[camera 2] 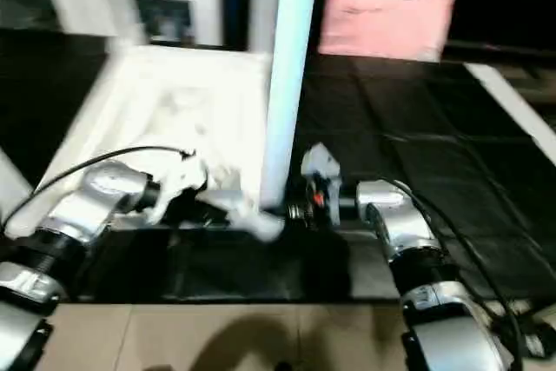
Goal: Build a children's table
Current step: Rotate leg to tighten
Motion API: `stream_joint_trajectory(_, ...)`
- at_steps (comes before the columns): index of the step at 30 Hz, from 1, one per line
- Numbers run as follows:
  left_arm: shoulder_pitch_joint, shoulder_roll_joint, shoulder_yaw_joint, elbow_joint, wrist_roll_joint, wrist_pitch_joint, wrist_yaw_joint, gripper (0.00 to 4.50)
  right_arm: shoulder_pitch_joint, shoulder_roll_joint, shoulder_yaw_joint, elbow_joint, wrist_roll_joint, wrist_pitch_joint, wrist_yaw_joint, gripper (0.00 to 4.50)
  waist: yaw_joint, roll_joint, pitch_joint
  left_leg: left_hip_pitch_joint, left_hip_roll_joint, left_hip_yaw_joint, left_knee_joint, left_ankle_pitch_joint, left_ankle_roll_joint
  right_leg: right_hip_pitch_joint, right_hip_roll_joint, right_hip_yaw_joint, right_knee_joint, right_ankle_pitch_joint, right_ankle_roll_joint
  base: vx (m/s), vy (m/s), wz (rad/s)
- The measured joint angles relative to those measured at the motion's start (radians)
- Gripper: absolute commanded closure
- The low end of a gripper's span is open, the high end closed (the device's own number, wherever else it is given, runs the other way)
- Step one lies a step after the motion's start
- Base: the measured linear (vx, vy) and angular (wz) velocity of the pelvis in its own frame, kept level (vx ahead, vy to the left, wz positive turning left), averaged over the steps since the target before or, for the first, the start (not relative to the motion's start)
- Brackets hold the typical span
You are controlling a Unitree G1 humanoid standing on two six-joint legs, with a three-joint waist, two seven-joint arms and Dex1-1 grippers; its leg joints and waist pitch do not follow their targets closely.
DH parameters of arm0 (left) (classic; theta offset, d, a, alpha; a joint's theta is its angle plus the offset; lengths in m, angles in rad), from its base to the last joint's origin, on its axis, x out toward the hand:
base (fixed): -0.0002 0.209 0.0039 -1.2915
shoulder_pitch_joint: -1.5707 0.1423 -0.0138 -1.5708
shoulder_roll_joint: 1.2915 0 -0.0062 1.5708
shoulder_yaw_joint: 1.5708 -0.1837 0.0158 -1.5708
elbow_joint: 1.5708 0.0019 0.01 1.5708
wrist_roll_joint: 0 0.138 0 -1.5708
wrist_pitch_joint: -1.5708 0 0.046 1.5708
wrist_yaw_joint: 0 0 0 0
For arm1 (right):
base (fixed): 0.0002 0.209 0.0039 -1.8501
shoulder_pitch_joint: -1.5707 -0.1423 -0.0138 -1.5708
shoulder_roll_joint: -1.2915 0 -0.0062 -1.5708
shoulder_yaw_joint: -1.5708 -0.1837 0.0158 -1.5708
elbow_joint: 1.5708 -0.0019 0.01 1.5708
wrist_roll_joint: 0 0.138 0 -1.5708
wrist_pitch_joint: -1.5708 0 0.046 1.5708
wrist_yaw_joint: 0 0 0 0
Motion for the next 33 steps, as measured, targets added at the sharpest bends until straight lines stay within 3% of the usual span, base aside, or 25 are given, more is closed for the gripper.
stream_joint_trajectory(3, -0.011, -0.057, 0.032, -0.009, 0.020, 0.094, 0.134, 4.50, -0.001, 0.082, -0.053, -0.010, -0.014, 0.043, -0.235, 2.55, -0.021, 0.000, 0.000, 0.000, 0.000, -0.002, 0.000, 0.000, 0.000, 0.000, 0.002, 0.000, -0.001, 0.000, 0.000, 0.000, 0.000, 0.00)
stream_joint_trajectory(8, -0.030, -0.155, 0.076, -0.004, 0.040, 0.182, 0.348, 4.50, -0.056, 0.220, -0.118, 0.040, -0.039, 0.054, -0.607, 2.55, -0.037, 0.000, -0.001, -0.001, 0.000, -0.002, -0.003, 0.000, 0.001, -0.001, 0.002, 0.000, -0.001, 0.000, 0.000, 0.000, 0.000, 0.00)
stream_joint_trajectory(14, -0.039, -0.196, 0.082, -0.002, 0.059, 0.197, 0.445, 4.50, -0.088, 0.288, -0.129, 0.065, -0.076, 0.039, -0.814, 2.55, -0.035, 0.000, -0.001, -0.003, 0.000, -0.002, -0.005, 0.001, 0.007, -0.001, 0.002, 0.000, -0.005, 0.000, 0.000, 0.000, 0.000, 0.00)
stream_joint_trajectory(17, -0.039, -0.196, 0.081, -0.002, 0.063, 0.197, 0.446, 4.50, -0.087, 0.294, -0.130, 0.064, -0.081, 0.039, -0.823, 2.55, -0.036, 0.000, -0.001, -0.003, 0.000, -0.002, -0.005, 0.002, 0.007, -0.001, 0.002, 0.000, -0.004, 0.000, 0.000, 0.000, 0.000, 0.00)
stream_joint_trajectory(19, -0.039, -0.191, 0.078, -0.002, 0.064, 0.195, 0.444, 4.50, -0.086, 0.294, -0.130, 0.064, -0.080, 0.035, -0.818, 1.99, -0.036, 0.000, -0.001, -0.002, 0.000, -0.002, -0.005, 0.002, 0.007, -0.001, 0.002, 0.000, -0.004, 0.000, 0.000, 0.000, 0.000, 0.00)
stream_joint_trajectory(24, -0.044, -0.154, 0.055, 0.005, 0.067, 0.164, 0.411, 4.50, -0.041, 0.278, -0.113, 0.038, -0.079, 0.015, -0.759, 1.65, -0.037, 0.000, -0.001, -0.002, 0.000, -0.002, -0.005, 0.002, 0.008, -0.002, 0.002, 0.001, -0.004, 0.000, 0.000, 0.000, 0.000, 0.00)
stream_joint_trajectory(28, -0.048, -0.109, 0.043, 0.031, 0.069, 0.103, 0.361, 4.50, 0.025, 0.205, -0.071, -0.004, -0.079, -0.024, -0.610, 1.29, -0.037, 0.000, -0.001, -0.002, 0.000, -0.002, -0.005, 0.002, 0.008, -0.002, 0.002, 0.001, -0.004, 0.000, -0.001, 0.000, 0.000, 0.00)
stream_joint_trajectory(33, -0.041, -0.035, 0.039, 0.034, 0.059, 0.056, 0.253, 4.50, 0.084, 0.098, -0.056, -0.086, -0.001, -0.021, -0.337, 0.85, -0.029, 0.000, -0.001, -0.003, 0.000, -0.002, -0.004, 0.002, 0.008, -0.001, 0.002, 0.001, -0.004, 0.001, -0.002, 0.000, 0.000, 0.00)
